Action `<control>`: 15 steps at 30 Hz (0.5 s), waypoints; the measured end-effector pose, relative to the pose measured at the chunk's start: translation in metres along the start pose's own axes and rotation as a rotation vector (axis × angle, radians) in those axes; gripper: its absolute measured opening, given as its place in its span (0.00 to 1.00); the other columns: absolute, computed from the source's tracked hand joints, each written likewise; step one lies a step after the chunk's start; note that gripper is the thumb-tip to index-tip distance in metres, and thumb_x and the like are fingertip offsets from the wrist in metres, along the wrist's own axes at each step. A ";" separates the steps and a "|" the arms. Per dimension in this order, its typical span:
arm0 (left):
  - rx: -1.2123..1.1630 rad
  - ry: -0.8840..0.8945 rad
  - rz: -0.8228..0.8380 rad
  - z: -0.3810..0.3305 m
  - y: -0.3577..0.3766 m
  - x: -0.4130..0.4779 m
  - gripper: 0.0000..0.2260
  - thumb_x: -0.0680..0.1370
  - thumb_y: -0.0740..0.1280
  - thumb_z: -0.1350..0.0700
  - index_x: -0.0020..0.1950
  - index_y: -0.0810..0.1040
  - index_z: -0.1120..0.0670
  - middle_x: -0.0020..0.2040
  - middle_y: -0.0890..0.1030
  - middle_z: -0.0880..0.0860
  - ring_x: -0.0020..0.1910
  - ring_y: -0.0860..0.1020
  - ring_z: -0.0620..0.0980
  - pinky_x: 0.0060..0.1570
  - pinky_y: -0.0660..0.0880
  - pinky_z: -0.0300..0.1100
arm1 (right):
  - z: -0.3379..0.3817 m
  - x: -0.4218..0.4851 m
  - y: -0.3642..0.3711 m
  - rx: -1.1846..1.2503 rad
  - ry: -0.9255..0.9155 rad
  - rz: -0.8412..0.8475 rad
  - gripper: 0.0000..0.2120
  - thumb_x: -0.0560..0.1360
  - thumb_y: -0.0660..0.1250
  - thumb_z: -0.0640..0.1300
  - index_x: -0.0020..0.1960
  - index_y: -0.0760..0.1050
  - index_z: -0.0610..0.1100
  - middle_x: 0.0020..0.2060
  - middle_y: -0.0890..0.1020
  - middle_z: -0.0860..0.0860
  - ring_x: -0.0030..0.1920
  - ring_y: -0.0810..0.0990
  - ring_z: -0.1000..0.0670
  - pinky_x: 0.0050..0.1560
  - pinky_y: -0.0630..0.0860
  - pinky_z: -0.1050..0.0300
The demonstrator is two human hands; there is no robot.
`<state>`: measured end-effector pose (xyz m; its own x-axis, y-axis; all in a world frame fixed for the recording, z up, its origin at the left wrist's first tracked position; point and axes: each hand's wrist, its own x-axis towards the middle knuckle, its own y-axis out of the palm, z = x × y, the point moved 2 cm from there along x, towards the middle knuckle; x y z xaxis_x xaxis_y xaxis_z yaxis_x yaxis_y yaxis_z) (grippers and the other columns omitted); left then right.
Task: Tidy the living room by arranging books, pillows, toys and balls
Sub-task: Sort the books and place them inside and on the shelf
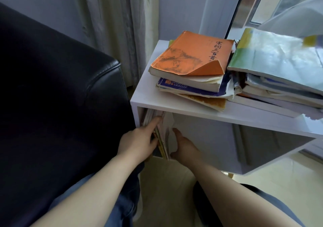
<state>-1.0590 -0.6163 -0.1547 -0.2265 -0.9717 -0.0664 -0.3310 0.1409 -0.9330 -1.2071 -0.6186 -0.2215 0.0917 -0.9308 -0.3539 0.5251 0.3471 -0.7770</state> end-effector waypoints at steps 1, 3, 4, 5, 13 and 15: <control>-0.012 -0.010 -0.004 -0.002 -0.002 -0.002 0.27 0.80 0.60 0.50 0.74 0.51 0.39 0.44 0.69 0.46 0.38 0.69 0.45 0.26 0.64 0.36 | 0.000 -0.005 -0.004 0.003 0.001 -0.012 0.39 0.75 0.67 0.44 0.76 0.47 0.49 0.67 0.71 0.44 0.63 0.73 0.45 0.60 0.72 0.53; -0.036 -0.038 -0.007 -0.002 -0.002 -0.003 0.28 0.79 0.60 0.51 0.75 0.50 0.39 0.46 0.73 0.47 0.38 0.70 0.46 0.28 0.66 0.38 | 0.001 -0.008 -0.008 0.014 0.023 -0.006 0.38 0.74 0.68 0.44 0.76 0.48 0.49 0.66 0.71 0.43 0.63 0.73 0.44 0.59 0.73 0.53; -0.053 -0.052 -0.015 -0.004 -0.002 -0.004 0.28 0.79 0.60 0.51 0.75 0.49 0.39 0.46 0.74 0.48 0.38 0.71 0.46 0.30 0.67 0.39 | 0.003 -0.010 -0.011 0.025 0.037 0.000 0.38 0.74 0.68 0.44 0.76 0.49 0.49 0.66 0.70 0.43 0.64 0.72 0.44 0.59 0.72 0.53; -0.069 -0.070 -0.014 -0.004 -0.002 -0.004 0.29 0.79 0.60 0.51 0.75 0.49 0.40 0.48 0.75 0.48 0.39 0.73 0.47 0.32 0.69 0.39 | 0.004 -0.012 -0.014 0.035 0.047 0.012 0.38 0.74 0.68 0.44 0.76 0.49 0.49 0.67 0.70 0.43 0.64 0.71 0.44 0.60 0.72 0.53; -0.309 -0.259 -0.093 -0.006 -0.004 -0.015 0.18 0.78 0.62 0.54 0.66 0.61 0.50 0.55 0.78 0.53 0.49 0.78 0.55 0.42 0.75 0.47 | 0.016 -0.030 -0.032 0.092 0.077 -0.046 0.20 0.78 0.63 0.44 0.68 0.67 0.45 0.63 0.74 0.45 0.61 0.75 0.46 0.59 0.74 0.53; -0.315 -0.225 -0.093 -0.009 -0.010 -0.020 0.16 0.78 0.62 0.54 0.64 0.64 0.50 0.56 0.78 0.52 0.50 0.78 0.53 0.42 0.75 0.46 | 0.022 -0.040 -0.040 0.110 0.060 -0.086 0.15 0.78 0.62 0.44 0.64 0.71 0.46 0.60 0.77 0.46 0.56 0.77 0.47 0.56 0.76 0.52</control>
<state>-1.0597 -0.5968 -0.1405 0.0124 -0.9953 -0.0958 -0.6136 0.0680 -0.7867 -1.2134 -0.5976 -0.1651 -0.0066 -0.9467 -0.3220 0.6190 0.2490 -0.7449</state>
